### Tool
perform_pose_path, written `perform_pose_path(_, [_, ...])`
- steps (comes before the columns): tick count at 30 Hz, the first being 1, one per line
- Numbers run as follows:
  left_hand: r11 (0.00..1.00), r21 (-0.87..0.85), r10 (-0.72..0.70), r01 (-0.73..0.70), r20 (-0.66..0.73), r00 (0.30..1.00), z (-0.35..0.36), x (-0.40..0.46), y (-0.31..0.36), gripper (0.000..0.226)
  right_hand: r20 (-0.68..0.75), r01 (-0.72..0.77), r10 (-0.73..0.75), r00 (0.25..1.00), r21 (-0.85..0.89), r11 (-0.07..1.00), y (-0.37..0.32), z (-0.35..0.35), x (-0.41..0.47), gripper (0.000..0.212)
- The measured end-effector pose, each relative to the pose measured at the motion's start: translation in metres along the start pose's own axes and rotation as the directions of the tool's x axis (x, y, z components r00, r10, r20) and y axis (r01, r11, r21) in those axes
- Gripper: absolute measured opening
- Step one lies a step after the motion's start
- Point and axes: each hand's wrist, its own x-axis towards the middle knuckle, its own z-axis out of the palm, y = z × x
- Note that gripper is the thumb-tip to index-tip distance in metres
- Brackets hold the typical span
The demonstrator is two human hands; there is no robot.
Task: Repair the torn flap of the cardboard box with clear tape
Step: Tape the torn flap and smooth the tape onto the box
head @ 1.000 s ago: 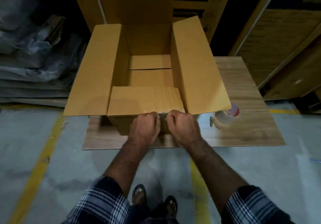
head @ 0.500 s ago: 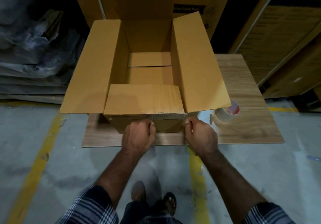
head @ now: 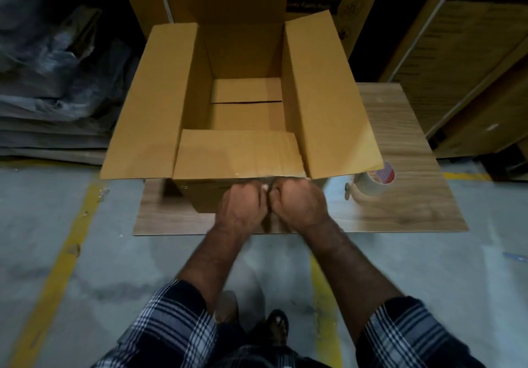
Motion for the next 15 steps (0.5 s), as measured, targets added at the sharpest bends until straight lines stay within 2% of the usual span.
perform_pose_path(4, [0.987, 0.043, -0.157, 0.155, 0.043, 0.987, -0.009, -0.002, -0.032, 0.049, 0.008, -0.057, 0.057, 0.998, 0.017, 0.998, 0.013, 0.004, -0.001, 0.035])
perform_pose_path(7, [0.978, 0.039, -0.207, 0.205, 0.038, 0.978, -0.015, -0.008, -0.049, 0.048, -0.025, -0.096, 0.098, 0.995, 0.064, 0.993, 0.017, 0.007, -0.001, 0.034])
perform_pose_path(11, [0.958, 0.059, -0.281, 0.279, 0.038, 0.959, -0.020, -0.018, -0.062, 0.052, -0.033, -0.215, 0.215, 0.976, 0.014, 0.977, 0.035, 0.001, -0.019, 0.033])
perform_pose_path(13, [0.985, 0.070, -0.151, 0.159, -0.111, 0.982, -0.023, -0.033, -0.059, 0.047, -0.163, -0.127, 0.135, 0.977, 0.057, 0.990, 0.029, 0.001, -0.037, 0.031])
perform_pose_path(15, [0.991, 0.097, 0.120, -0.095, -0.298, 0.947, -0.021, -0.049, -0.042, 0.036, -0.208, 0.058, -0.042, 0.977, 0.075, 0.995, 0.005, 0.004, -0.054, 0.040])
